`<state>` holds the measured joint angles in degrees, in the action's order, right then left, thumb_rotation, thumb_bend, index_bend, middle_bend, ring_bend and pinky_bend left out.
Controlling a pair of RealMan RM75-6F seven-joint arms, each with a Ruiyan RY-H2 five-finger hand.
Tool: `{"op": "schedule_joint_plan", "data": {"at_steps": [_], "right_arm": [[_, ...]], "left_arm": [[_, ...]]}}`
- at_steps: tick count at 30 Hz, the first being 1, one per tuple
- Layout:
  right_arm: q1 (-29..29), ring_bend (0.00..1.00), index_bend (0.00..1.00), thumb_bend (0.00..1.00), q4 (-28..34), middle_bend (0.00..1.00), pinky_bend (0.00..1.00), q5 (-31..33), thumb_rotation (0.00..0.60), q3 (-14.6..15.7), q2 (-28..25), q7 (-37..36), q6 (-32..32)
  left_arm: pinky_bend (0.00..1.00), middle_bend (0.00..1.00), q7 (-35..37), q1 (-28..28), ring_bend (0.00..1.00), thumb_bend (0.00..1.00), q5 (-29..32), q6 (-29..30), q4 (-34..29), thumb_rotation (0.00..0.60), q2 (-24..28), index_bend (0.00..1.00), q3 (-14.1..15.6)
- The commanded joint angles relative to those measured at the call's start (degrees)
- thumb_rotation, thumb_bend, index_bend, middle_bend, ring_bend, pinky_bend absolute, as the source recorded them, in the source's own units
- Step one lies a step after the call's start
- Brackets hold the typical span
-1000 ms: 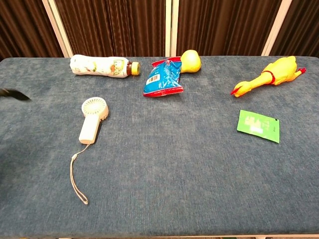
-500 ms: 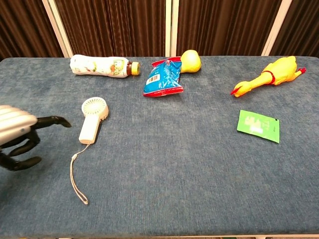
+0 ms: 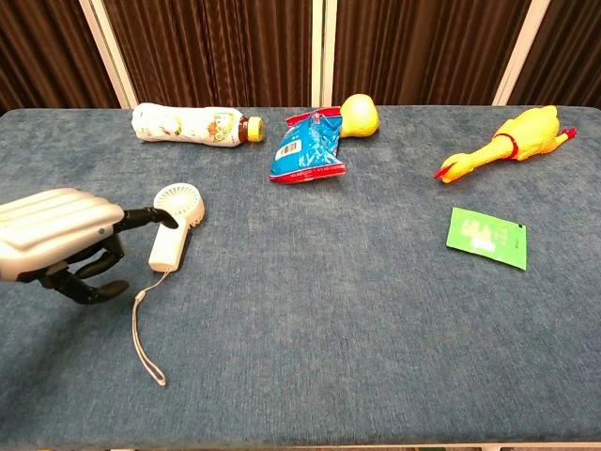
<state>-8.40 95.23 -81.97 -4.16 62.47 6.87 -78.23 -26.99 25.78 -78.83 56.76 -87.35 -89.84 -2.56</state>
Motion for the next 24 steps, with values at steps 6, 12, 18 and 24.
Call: {"op": "schedule_joint_plan", "data": {"at_steps": [6,12,18,24], "right_arm": [[0.0,0.00,0.00,0.37,-0.3,0.00,0.00,0.5,0.600,0.0,0.0,0.0,0.2],[-0.5,0.00,0.00,0.37,-1.0,0.00,0.00,1.4,0.600,0.1,0.4,0.3,1.6],[-0.6,0.00,0.00,0.37,-1.4,0.00,0.00,1.8,0.600,0.0,0.7,0.3,1.8],[-0.6,0.00,0.00,0.37,-1.8,0.00,0.00,2.0,0.600,0.2,1.0,0.4,2.0]], "left_arm": [[0.87,0.84,-1.1,1.6,0.86,0.37,2.9,-0.8,0.8,0.600,-0.5,0.15,-0.8],[0.87,0.84,-1.5,2.1,0.86,0.37,3.9,-0.1,0.7,0.600,-0.3,0.15,-0.9],[0.86,0.85,-2.2,2.7,0.86,0.38,5.5,-0.6,0.3,0.600,0.3,0.15,-0.4],[0.86,0.85,-2.8,3.2,0.86,0.38,6.8,-0.7,0.0,0.600,0.4,0.15,-0.1]]}}
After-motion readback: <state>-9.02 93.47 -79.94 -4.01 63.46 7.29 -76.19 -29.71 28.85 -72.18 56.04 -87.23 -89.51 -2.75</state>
